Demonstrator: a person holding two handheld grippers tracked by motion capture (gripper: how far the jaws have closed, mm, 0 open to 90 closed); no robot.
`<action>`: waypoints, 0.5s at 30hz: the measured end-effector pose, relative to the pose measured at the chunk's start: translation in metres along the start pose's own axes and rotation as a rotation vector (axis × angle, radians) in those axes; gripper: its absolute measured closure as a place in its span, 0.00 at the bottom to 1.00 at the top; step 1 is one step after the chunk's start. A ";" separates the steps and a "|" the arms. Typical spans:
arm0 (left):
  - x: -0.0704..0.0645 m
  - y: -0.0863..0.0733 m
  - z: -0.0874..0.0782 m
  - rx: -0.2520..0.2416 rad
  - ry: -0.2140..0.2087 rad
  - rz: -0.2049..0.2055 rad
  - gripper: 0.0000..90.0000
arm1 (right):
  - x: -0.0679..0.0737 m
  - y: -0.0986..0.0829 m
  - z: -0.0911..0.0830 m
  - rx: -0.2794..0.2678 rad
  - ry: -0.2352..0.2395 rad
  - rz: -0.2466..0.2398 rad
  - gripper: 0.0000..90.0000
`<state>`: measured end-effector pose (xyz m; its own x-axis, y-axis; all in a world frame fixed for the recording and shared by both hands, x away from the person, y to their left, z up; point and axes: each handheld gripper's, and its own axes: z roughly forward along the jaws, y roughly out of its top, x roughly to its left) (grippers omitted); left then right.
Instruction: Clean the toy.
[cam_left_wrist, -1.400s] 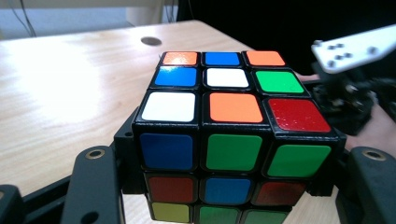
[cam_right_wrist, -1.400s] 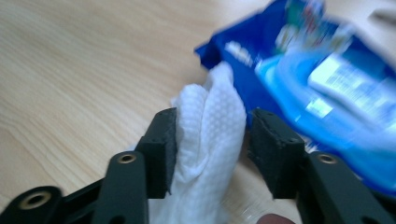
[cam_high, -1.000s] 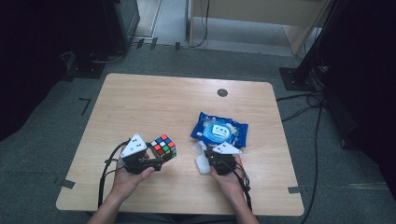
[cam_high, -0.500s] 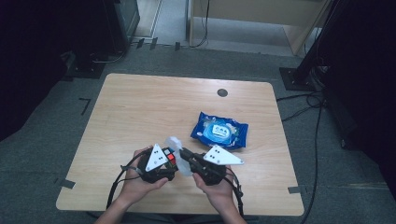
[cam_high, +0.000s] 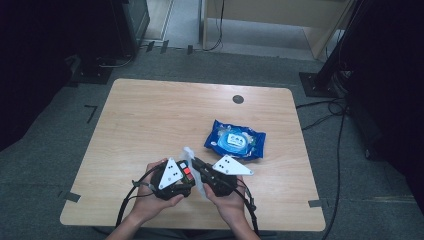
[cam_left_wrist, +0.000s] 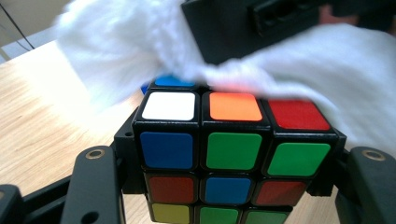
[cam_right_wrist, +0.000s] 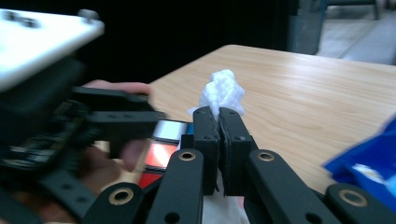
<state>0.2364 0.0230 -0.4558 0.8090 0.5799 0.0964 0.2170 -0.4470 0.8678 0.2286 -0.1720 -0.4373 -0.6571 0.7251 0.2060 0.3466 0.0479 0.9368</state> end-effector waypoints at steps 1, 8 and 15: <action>0.000 0.000 0.000 0.000 0.002 0.000 0.38 | -0.003 0.000 -0.001 0.000 -0.005 0.006 0.97; 0.010 0.000 -0.004 0.006 0.045 -0.036 0.38 | -0.005 0.000 -0.008 0.023 -0.037 -0.041 0.98; 0.008 -0.001 -0.003 0.015 0.060 -0.016 0.38 | 0.019 0.001 -0.006 0.036 0.080 -0.073 0.99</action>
<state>0.2410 0.0295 -0.4546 0.7713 0.6264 0.1124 0.2376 -0.4473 0.8622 0.2124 -0.1620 -0.4309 -0.7321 0.6620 0.1606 0.3186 0.1243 0.9397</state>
